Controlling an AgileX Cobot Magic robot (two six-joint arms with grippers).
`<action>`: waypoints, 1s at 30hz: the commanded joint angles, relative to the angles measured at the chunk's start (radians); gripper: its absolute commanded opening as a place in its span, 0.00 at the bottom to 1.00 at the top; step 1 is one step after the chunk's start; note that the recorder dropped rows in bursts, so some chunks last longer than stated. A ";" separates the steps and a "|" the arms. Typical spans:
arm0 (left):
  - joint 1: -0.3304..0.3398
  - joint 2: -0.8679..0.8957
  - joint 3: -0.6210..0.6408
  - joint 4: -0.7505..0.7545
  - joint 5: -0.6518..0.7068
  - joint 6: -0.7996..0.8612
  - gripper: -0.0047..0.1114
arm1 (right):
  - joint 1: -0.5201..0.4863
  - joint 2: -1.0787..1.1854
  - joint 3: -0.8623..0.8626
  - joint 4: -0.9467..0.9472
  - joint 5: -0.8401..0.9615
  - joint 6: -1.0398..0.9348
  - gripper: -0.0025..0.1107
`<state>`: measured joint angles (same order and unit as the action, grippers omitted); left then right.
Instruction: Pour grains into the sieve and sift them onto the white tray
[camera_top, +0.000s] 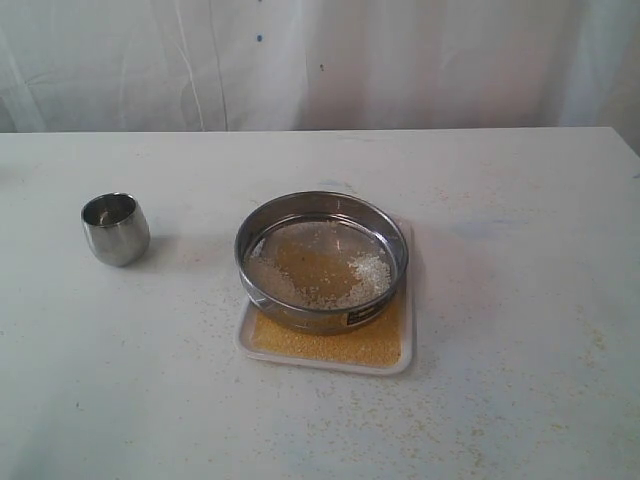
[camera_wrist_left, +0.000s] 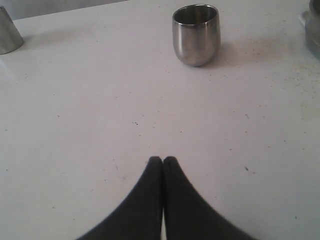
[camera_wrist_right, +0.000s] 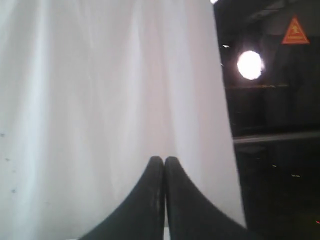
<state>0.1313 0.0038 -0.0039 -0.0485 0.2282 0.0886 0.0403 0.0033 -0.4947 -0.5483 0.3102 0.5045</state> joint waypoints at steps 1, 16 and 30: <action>-0.003 -0.004 0.004 -0.010 0.004 -0.002 0.04 | -0.005 -0.003 0.159 0.324 -0.108 -0.208 0.02; -0.003 -0.004 0.004 -0.010 0.004 -0.002 0.04 | -0.099 -0.003 0.495 0.354 0.026 -0.376 0.02; -0.003 -0.004 0.004 -0.010 0.004 -0.002 0.04 | -0.101 -0.003 0.495 0.355 0.026 -0.370 0.02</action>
<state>0.1313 0.0038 -0.0039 -0.0485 0.2282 0.0886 -0.0526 0.0051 -0.0020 -0.1837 0.3381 0.1378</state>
